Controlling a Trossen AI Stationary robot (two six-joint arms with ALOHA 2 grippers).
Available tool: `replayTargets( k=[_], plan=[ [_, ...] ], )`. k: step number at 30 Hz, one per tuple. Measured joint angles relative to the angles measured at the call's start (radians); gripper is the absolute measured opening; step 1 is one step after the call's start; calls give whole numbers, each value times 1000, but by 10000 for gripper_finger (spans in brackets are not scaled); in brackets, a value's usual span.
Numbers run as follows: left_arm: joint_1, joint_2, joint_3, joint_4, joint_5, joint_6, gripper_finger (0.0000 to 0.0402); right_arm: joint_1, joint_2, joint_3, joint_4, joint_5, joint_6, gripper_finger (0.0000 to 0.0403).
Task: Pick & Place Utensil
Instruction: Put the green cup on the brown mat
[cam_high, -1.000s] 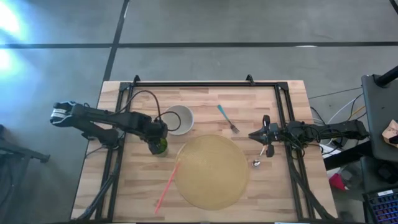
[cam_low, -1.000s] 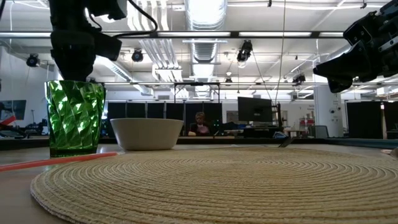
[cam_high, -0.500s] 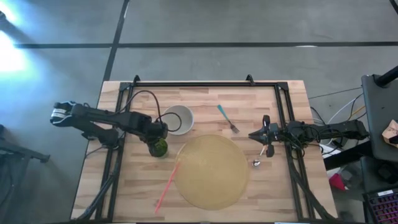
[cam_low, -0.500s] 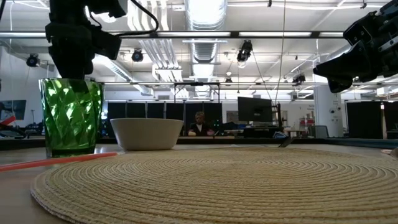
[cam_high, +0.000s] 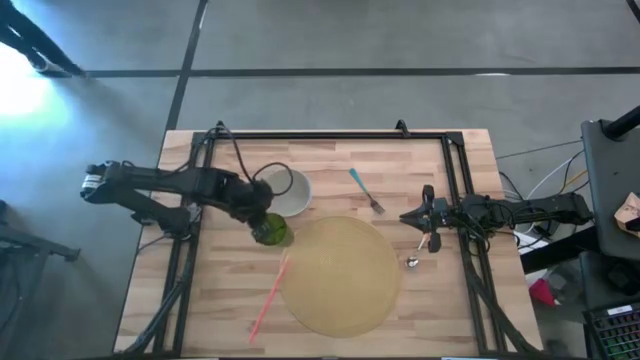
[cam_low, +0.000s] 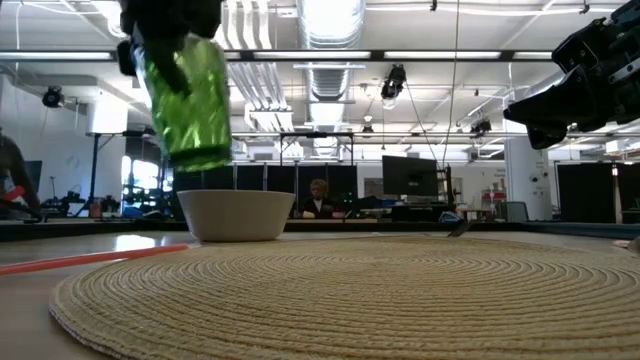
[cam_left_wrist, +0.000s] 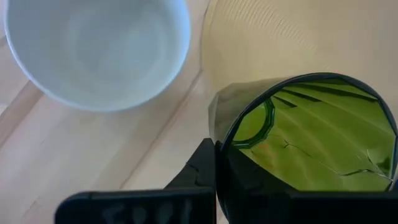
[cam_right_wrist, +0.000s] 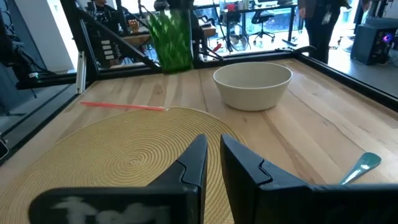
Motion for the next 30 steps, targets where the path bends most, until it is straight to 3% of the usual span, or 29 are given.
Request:
replayTargets(
  k=[11,21,30],
  plan=[
    [-1,41,153,9,-45,-50,2,0,0,0,0,0,0,43],
    [-1,216,274,-35,-41,-44,3,0,0,0,0,0,0,43],
    [-1,346,306,-45,-20,-48,2,0,0,0,0,0,0,43]
  ],
)
